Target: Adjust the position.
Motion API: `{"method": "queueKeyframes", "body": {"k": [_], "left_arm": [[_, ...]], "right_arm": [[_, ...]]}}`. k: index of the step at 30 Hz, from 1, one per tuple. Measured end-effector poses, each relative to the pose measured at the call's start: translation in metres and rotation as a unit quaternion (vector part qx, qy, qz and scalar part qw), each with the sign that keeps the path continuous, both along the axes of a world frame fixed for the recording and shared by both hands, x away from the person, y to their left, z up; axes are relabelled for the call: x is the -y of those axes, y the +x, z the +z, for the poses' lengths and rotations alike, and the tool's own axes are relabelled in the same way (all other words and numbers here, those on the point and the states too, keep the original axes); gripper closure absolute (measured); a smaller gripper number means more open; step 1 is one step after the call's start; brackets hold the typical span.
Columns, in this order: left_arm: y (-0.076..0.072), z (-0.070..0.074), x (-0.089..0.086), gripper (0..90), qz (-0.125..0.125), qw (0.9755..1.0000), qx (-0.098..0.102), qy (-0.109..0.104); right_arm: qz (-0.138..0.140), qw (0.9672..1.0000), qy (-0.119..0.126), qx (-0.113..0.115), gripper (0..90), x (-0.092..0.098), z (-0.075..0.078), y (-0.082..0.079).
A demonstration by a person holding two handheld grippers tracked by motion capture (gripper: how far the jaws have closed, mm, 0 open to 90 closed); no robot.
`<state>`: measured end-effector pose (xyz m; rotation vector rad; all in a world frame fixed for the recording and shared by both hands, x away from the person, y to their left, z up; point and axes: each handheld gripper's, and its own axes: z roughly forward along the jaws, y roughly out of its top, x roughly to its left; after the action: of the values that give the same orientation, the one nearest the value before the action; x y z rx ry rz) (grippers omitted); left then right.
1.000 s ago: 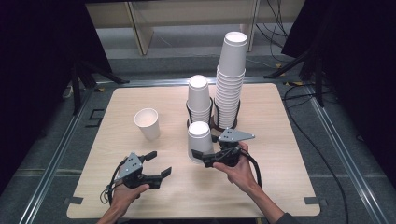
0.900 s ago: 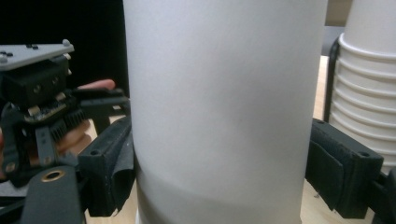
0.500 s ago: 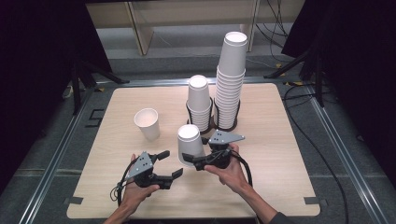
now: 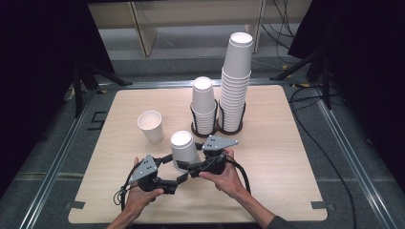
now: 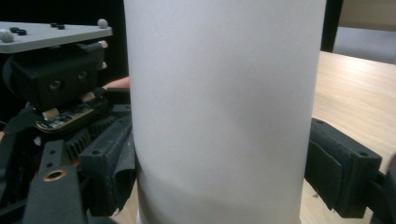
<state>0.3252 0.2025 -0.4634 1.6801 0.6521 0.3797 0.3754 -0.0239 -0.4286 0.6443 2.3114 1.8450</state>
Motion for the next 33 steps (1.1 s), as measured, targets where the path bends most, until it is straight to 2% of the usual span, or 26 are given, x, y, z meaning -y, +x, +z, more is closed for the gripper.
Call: {"method": "queueKeyframes", "body": {"k": [1,4,5,7,8,9,13,15,16,17,18,20,21,22,23,27,28,29,30,31,32,33], "left_arm": [[0.001,-0.002,0.002,6.7,-0.001,0.9999,0.0,-0.014],[0.001,-0.001,0.002,2.0,0.007,0.9999,-0.014,-0.006],[0.003,-0.002,0.004,0.6,0.005,0.9995,-0.017,-0.027],[0.002,-0.001,0.003,0.0,0.009,0.9992,-0.028,-0.027],[0.003,-0.001,0.003,0.0,0.006,0.9991,-0.027,-0.033],[0.002,-0.001,0.003,0.0,0.009,0.9992,-0.029,-0.026],[0.002,0.0,0.002,0.0,0.009,0.999,-0.031,-0.03],[0.002,0.0,0.002,0.0,0.005,0.999,-0.024,-0.037],[0.001,0.002,0.001,0.2,0.006,0.9993,-0.024,-0.03],[0.002,0.002,0.002,2.0,0.001,0.9991,-0.015,-0.039],[0.0,0.004,0.001,1.9,0.01,0.9993,-0.022,-0.03],[0.001,0.004,0.0,2.3,0.012,0.999,-0.024,-0.035],[0.002,0.004,0.001,2.7,0.012,0.999,-0.016,-0.041],[0.002,0.004,0.0,5.0,0.01,0.9991,-0.013,-0.038],[0.001,0.005,-0.001,4.7,0.015,0.9994,-0.019,-0.027],[0.001,0.006,0.0,6.1,0.01,0.9993,-0.004,-0.035],[-0.001,0.007,-0.001,6.7,0.013,0.9997,-0.007,-0.022],[-0.001,0.007,-0.001,7.6,0.013,0.9996,-0.007,-0.022],[-0.001,0.007,-0.001,8.5,0.014,0.9996,-0.006,-0.023],[-0.002,0.008,-0.001,9.4,0.015,0.9998,-0.002,-0.014],[-0.002,0.008,-0.001,10.7,0.013,0.9998,0.003,-0.013],[-0.002,0.008,-0.001,11.5,0.013,0.9998,0.001,-0.018]], "right_arm": [[0.003,1.0,0.002,0.001,19.0,-0.002,0.0,0.0],[0.005,1.0,0.004,0.001,19.0,-0.007,0.0,-0.003],[0.006,1.0,0.003,0.002,19.0,-0.009,0.0,-0.003],[0.016,0.9998,0.008,0.003,19.0,-0.012,-0.001,-0.005],[0.013,0.9999,0.005,0.007,19.0,-0.013,-0.001,-0.005],[0.012,0.9999,0.003,0.005,19.0,-0.014,-0.001,-0.006],[0.014,0.9999,0.005,0.002,19.0,-0.013,-0.002,-0.005],[0.018,0.9998,0.009,0.002,19.0,-0.014,-0.002,-0.006],[0.018,0.9998,0.008,0.003,19.0,-0.015,-0.003,-0.006],[0.019,0.9998,0.003,0.0,19.0,-0.015,-0.002,-0.006],[0.021,0.9998,0.006,0.0,19.0,-0.015,-0.003,-0.006],[0.021,0.9998,0.007,0.002,19.0,-0.015,-0.003,-0.006],[0.021,0.9998,0.007,-0.001,18.9,-0.015,-0.003,-0.007],[0.021,0.9998,0.007,0.002,18.7,-0.014,-0.003,-0.007],[0.02,0.9998,0.006,0.002,18.8,-0.014,-0.003,-0.007],[0.019,0.9998,0.009,0.005,18.3,-0.014,-0.002,-0.007],[0.018,0.9998,0.009,0.006,17.9,-0.014,-0.002,-0.007],[0.017,0.9998,0.001,0.005,17.2,-0.013,-0.001,-0.008],[0.017,0.9998,0.004,0.004,16.5,-0.013,-0.001,-0.008],[0.018,0.9998,0.008,0.001,15.7,-0.014,-0.001,-0.008],[0.016,0.9999,0.003,0.001,14.8,-0.013,0.0,-0.008],[0.02,0.9998,0.009,0.003,14.2,-0.014,0.0,-0.007]]}}
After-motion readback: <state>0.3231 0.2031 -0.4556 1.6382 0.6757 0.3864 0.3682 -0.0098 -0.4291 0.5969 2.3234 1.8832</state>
